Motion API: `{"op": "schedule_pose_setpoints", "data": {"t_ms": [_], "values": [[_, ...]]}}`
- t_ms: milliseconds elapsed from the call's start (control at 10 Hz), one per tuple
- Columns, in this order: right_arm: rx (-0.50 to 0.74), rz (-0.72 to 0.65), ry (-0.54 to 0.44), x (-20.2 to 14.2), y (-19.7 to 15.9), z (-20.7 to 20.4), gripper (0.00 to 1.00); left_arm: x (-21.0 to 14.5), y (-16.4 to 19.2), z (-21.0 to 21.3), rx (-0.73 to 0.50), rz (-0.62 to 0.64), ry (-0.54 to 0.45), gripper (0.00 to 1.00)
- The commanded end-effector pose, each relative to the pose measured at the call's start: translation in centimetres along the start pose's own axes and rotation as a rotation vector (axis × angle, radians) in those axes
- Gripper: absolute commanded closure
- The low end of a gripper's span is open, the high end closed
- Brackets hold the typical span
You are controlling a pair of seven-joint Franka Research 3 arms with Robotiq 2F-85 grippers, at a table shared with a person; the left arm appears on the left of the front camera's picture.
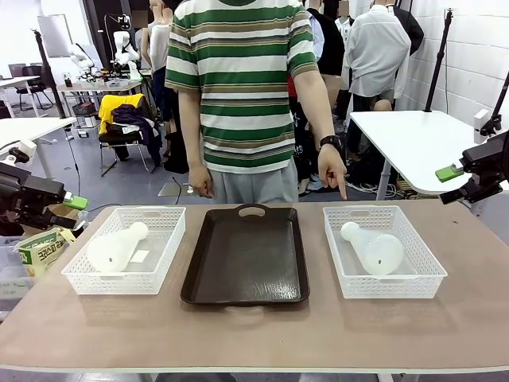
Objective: Prepare the laboratory tools.
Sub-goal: Pick up the Big flask that the person points to.
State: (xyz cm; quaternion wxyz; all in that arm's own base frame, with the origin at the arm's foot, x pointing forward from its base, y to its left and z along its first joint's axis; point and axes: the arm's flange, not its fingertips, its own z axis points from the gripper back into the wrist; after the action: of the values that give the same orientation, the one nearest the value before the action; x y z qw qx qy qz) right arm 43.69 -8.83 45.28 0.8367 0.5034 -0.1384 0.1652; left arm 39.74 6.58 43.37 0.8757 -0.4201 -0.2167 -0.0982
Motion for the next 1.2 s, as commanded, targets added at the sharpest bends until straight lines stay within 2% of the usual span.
{"op": "schedule_pose_setpoints", "data": {"t_ms": [0, 800, 900, 1100], "values": [[0.008, 0.003, 0.000, 0.0, 0.0, -0.1, 0.00, 0.1, 0.1, 0.0, -0.015, -0.005, -0.008, 0.00], [-0.001, 0.000, 0.000, 0.0, 0.0, 0.0, 0.00, 0.1, 0.1, 0.0, -0.015, -0.005, -0.008, 0.00], [-0.154, 0.076, 0.014, 0.3, 2.9, -0.1, 0.00, 0.1, 0.1, 0.0, -0.015, -0.005, -0.008, 0.00], [-0.405, 0.219, 0.074, 3.4, 8.1, -2.4, 0.00, 0.1, 0.1, 0.0, -0.015, -0.005, -0.008, 0.00]]}}
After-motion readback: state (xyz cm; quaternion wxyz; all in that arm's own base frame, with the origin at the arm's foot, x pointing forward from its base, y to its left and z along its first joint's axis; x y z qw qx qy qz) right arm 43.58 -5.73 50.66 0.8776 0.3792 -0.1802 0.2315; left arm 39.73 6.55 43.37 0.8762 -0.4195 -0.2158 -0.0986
